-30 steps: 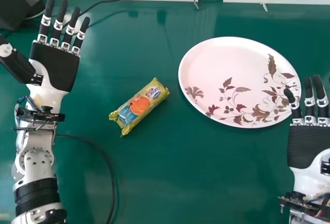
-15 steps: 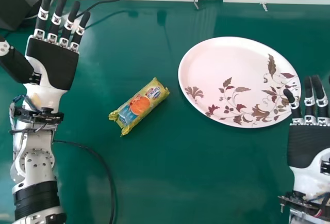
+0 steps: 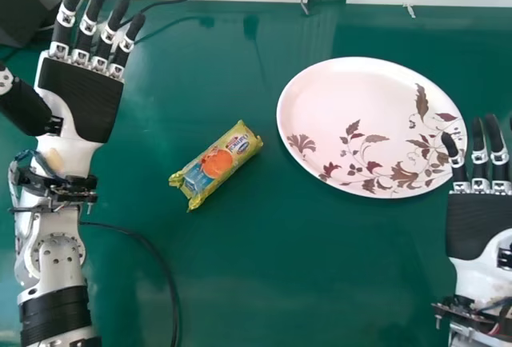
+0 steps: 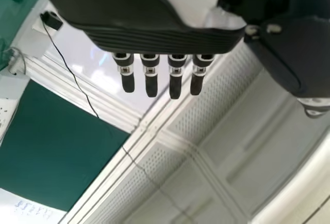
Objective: Pick up biscuit and place it in the plate
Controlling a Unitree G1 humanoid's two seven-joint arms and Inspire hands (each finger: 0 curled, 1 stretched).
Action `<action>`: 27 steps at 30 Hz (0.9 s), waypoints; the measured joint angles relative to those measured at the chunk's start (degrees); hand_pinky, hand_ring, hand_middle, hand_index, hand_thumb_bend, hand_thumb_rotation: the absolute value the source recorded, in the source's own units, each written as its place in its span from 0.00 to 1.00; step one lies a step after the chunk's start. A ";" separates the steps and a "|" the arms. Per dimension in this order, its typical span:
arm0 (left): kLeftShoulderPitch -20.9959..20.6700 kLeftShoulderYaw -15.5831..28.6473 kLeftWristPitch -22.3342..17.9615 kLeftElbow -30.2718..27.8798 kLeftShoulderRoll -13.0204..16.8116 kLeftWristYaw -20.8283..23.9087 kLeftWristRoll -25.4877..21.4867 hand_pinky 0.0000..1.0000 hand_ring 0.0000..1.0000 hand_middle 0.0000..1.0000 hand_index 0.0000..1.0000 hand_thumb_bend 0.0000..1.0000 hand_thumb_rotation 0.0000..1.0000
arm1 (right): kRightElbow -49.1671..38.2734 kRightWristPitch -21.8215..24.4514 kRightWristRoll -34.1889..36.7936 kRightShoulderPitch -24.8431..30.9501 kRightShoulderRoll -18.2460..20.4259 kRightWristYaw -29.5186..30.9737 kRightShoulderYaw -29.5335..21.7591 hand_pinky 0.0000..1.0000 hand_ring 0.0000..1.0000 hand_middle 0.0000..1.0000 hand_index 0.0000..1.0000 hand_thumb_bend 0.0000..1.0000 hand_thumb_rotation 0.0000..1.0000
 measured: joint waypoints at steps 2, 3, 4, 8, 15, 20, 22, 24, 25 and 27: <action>0.07 -0.37 -2.12 -0.07 0.11 -0.15 1.46 1.00 1.00 1.00 1.00 1.00 0.69 | 0.00 0.02 0.00 -0.01 0.00 0.00 -0.05 0.78 0.89 0.87 0.84 0.69 0.26; 0.08 -0.65 -3.36 -0.13 0.12 -0.26 2.03 1.00 1.00 1.00 1.00 1.00 0.70 | 0.01 0.02 0.00 -0.01 -0.01 0.00 -0.09 0.79 0.89 0.88 0.84 0.68 0.24; 0.07 -0.86 -4.29 -0.22 0.13 -0.47 2.50 1.00 1.00 1.00 1.00 1.00 0.69 | 0.03 0.02 -0.01 -0.02 -0.01 0.01 -0.14 0.79 0.89 0.88 0.84 0.69 0.23; -0.28 -1.45 -8.61 0.39 0.13 -2.74 3.31 1.00 1.00 1.00 1.00 1.00 0.68 | 0.00 0.15 0.15 -0.06 -0.01 0.01 -0.28 0.77 0.90 0.88 0.82 0.79 0.18; -1.36 -2.29 -16.89 2.74 0.13 -3.39 6.53 1.00 1.00 1.00 1.00 1.00 0.68 | 0.09 0.16 0.38 -0.10 0.00 0.37 -0.42 0.70 0.86 0.85 0.79 0.80 0.19; -2.06 -3.35 -22.41 3.74 0.13 -2.90 9.12 1.00 1.00 1.00 1.00 1.00 0.68 | 0.14 0.16 0.39 -0.19 0.00 0.69 -0.52 0.69 0.86 0.84 0.78 0.83 0.24; -2.09 -3.67 -25.20 4.10 0.19 -2.53 10.75 1.00 1.00 1.00 1.00 1.00 0.68 | 0.18 0.16 0.40 -0.24 0.00 0.88 -0.57 0.69 0.86 0.85 0.79 0.82 0.24; -2.17 -3.82 -27.41 4.69 0.33 -2.20 11.64 1.00 1.00 1.00 1.00 1.00 0.67 | 0.25 0.16 0.43 -0.32 0.00 0.97 -0.63 0.70 0.86 0.85 0.79 0.82 0.23; -2.20 -3.87 -28.65 5.17 0.53 -2.02 12.29 1.00 1.00 1.00 1.00 1.00 0.67 | 0.30 0.16 0.50 -0.37 0.00 1.06 -0.65 0.71 0.87 0.84 0.79 0.83 0.23; -2.21 -3.96 -29.86 5.59 0.85 -1.35 12.84 1.00 1.00 1.00 1.00 1.00 0.66 | 0.38 0.16 0.67 -0.45 0.00 1.25 -0.75 0.73 0.87 0.85 0.79 0.86 0.23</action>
